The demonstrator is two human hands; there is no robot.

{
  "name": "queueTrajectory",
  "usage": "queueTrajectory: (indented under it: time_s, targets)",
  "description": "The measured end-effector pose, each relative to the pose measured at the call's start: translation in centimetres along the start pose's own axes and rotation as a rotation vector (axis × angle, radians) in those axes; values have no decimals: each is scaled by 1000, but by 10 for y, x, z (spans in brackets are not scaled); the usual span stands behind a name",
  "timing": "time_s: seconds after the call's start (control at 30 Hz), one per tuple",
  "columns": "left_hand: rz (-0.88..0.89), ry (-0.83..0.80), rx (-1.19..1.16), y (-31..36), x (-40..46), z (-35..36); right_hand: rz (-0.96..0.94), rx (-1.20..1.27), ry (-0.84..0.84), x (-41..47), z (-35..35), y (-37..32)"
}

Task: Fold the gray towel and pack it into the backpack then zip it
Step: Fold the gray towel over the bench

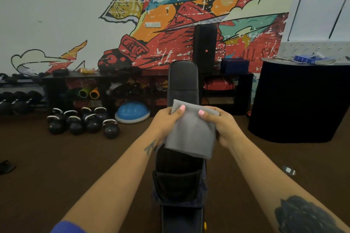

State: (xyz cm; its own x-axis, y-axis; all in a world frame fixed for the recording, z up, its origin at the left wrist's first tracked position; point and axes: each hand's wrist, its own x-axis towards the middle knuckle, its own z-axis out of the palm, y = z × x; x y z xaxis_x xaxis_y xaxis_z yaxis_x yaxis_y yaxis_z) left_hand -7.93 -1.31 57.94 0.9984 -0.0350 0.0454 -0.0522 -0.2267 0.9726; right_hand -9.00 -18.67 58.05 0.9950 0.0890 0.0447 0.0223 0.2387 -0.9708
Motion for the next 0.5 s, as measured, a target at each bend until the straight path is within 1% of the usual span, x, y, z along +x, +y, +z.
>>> queueTrajectory:
  time_s: [0.07,0.13,0.17,0.23,0.3,0.37,0.4,0.5]
  targets:
    - [34,89,-45,-4,4,6,66,83,22,-2,1,2]
    - [36,117,-128,-7,5,10,119,105,28,-2,1,6]
    - [36,123,-145,-10,5,13,127,73,42,-1,1,9]
    - [36,163,-117,-15,5,21,107,-83,125,4,3,16]
    - [56,261,-43,-19,4,29,26,-246,269,11,3,28]
    - [104,368,78,-22,-1,36,-113,-385,415,14,3,36]
    - [134,416,154,-24,-4,38,-181,-442,461,14,3,39]
    - [240,513,289,-34,-7,41,-317,-529,483,12,-1,47]
